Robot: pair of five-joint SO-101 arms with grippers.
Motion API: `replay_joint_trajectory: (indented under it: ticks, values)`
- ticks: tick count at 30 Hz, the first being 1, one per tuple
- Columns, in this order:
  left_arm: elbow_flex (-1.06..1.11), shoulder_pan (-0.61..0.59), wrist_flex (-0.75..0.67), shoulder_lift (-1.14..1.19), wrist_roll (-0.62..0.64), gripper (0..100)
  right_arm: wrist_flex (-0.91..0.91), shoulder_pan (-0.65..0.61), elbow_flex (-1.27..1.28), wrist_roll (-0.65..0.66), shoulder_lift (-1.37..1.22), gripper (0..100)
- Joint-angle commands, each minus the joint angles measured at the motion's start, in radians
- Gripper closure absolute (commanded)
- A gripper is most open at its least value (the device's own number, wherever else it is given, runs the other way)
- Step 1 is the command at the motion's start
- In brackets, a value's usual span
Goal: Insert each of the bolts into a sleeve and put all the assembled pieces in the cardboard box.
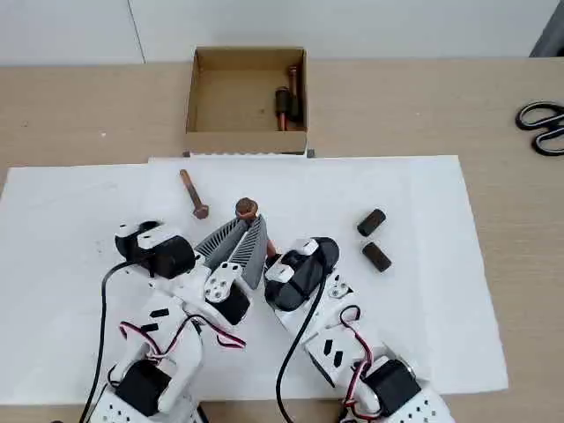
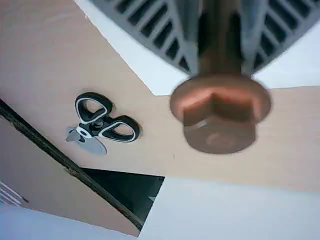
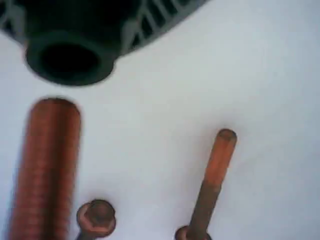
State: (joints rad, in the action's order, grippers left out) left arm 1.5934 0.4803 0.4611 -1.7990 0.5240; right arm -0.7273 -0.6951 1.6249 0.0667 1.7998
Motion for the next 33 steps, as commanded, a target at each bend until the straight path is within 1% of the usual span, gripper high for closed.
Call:
replay_joint_trajectory:
  ticks: [1, 4, 8, 12, 18, 20, 23, 28, 33]
  values:
    - [-0.007, 0.005, 0.006, -0.014, -0.005, 99, 0.03, 0.013, -0.009, 0.012, 0.012, 99.5]
    - [-0.007, 0.005, 0.04, -0.014, 0.0, 99, 0.03, 0.012, -0.014, 0.012, 0.012, 99.5]
    - [-0.004, 0.009, 0.048, -0.014, 0.0, 99, 0.038, 0.01, -0.014, 0.012, 0.012, 99.5]
    - [0.036, 0.049, 0.048, -0.014, 0.0, 99, 0.091, 0.01, -0.011, 0.012, 0.012, 99.5]
    - [0.087, 0.095, 0.049, -0.014, 0.0, 99, 0.097, 0.01, -0.014, 0.012, 0.012, 99.5]
    - [0.087, 0.095, 0.084, -0.012, 0.0, 99, 0.099, 0.01, -0.015, 0.012, 0.012, 99.5]
    - [0.087, 0.097, 0.178, -0.014, -0.002, 99, 0.101, 0.01, -0.018, 0.014, 0.012, 99.5]
    - [0.087, 0.097, 0.338, -0.014, -0.006, 99, 0.11, 0.01, -0.041, 0.063, 0.012, 99.5]
    - [0.079, 0.098, 0.348, -0.014, -0.006, 99, 0.148, 0.01, -0.037, 0.091, 0.012, 99.5]
